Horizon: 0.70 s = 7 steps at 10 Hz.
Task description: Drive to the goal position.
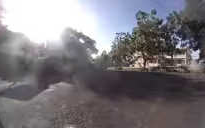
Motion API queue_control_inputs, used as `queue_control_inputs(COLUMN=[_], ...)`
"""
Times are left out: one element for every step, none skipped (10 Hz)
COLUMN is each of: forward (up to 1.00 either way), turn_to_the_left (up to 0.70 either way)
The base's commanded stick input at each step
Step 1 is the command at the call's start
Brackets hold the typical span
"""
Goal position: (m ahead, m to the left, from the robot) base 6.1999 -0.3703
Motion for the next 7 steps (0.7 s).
queue_control_inputs(forward=[0.50, 0.50, 0.50, 0.50, 0.50, 0.50, 0.50], turn_to_the_left=[0.00, 0.00, 0.00, 0.00, 0.00, 0.00, 0.00])
